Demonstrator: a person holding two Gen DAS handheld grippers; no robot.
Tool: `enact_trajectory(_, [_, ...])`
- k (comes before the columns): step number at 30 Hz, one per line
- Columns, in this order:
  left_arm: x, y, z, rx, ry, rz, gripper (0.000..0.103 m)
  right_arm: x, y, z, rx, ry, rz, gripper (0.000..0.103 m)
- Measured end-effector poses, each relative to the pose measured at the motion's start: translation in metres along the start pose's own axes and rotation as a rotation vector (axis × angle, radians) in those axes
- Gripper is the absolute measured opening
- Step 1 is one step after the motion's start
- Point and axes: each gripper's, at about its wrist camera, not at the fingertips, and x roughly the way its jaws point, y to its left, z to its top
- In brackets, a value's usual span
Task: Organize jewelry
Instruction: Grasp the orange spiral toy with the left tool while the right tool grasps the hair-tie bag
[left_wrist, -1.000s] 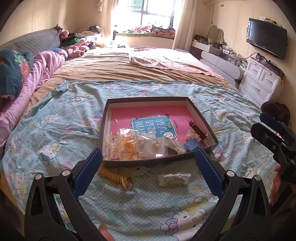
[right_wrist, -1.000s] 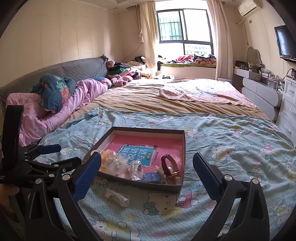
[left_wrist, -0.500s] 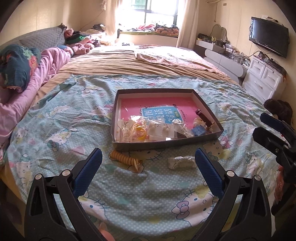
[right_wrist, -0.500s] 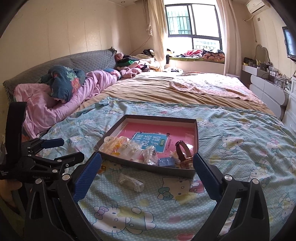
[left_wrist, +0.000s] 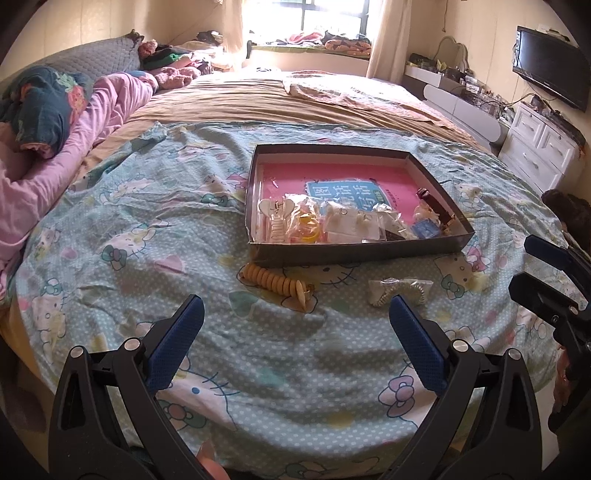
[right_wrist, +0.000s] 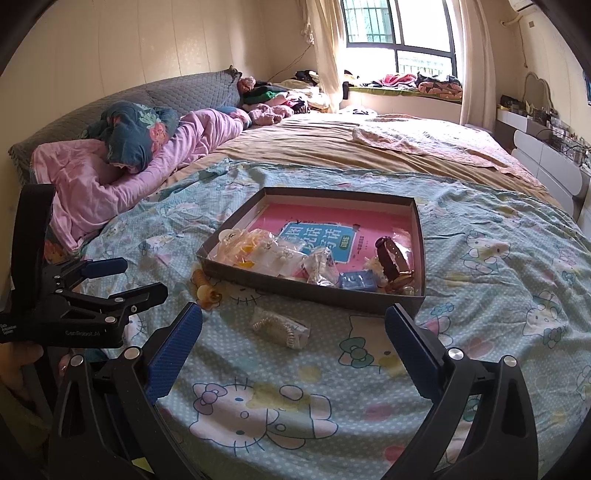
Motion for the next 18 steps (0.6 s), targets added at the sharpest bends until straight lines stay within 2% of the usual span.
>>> enact_trajectory(18, [0.045, 0.026, -0.01, -0.052, 0.093, 0.036, 0.094, 0.063, -0.006, -0.021, 0.035, 0.148, 0.018, 0.099])
